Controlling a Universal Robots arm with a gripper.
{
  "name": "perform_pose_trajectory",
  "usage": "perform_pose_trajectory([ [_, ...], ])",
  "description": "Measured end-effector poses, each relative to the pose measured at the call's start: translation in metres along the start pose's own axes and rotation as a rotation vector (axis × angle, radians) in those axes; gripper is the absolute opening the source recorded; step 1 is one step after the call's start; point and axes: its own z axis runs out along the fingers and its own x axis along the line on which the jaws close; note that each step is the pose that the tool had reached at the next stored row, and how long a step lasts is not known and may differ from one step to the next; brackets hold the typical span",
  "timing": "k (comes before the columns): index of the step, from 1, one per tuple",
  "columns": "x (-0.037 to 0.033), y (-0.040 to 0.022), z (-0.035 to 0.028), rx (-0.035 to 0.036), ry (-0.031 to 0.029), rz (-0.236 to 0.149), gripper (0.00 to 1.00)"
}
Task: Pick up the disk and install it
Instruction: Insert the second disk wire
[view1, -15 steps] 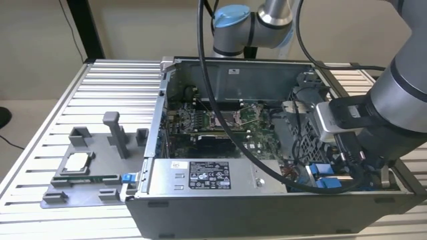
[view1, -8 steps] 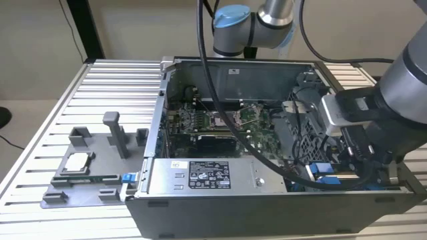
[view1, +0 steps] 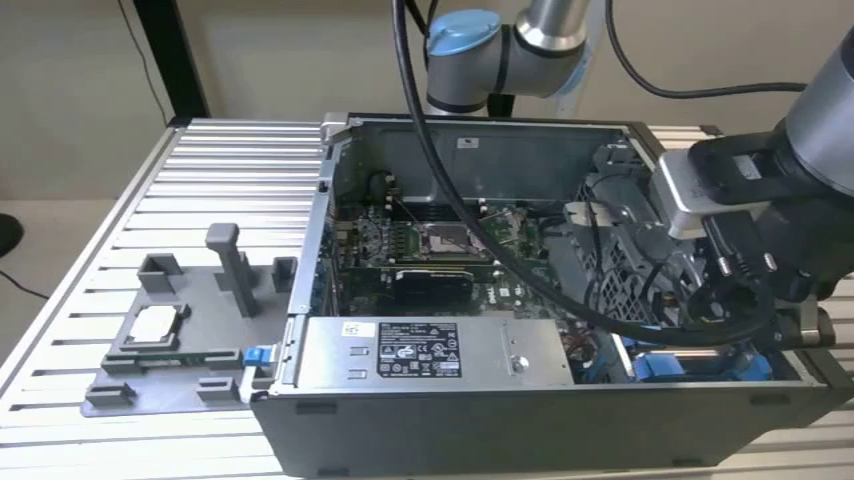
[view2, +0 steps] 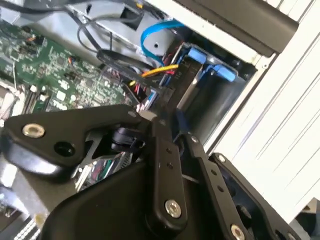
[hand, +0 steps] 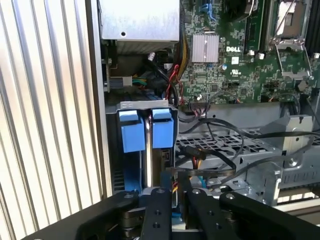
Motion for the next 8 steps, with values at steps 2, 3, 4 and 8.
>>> perform_pose_trajectory([
  [2, -0.0001, 0.0000, -0.0001, 0.0000, 0.0003, 0.000, 0.00],
  [3, -0.0001, 0.0000, -0.0002, 0.0000, 0.0004, 0.000, 0.00],
  [4, -0.0002, 0.0000, -0.0001, 0.0000, 0.0003, 0.000, 0.00],
  [8, -0.0003, 0.0000, -0.0001, 0.0000, -0.0002, 0.000, 0.00],
])
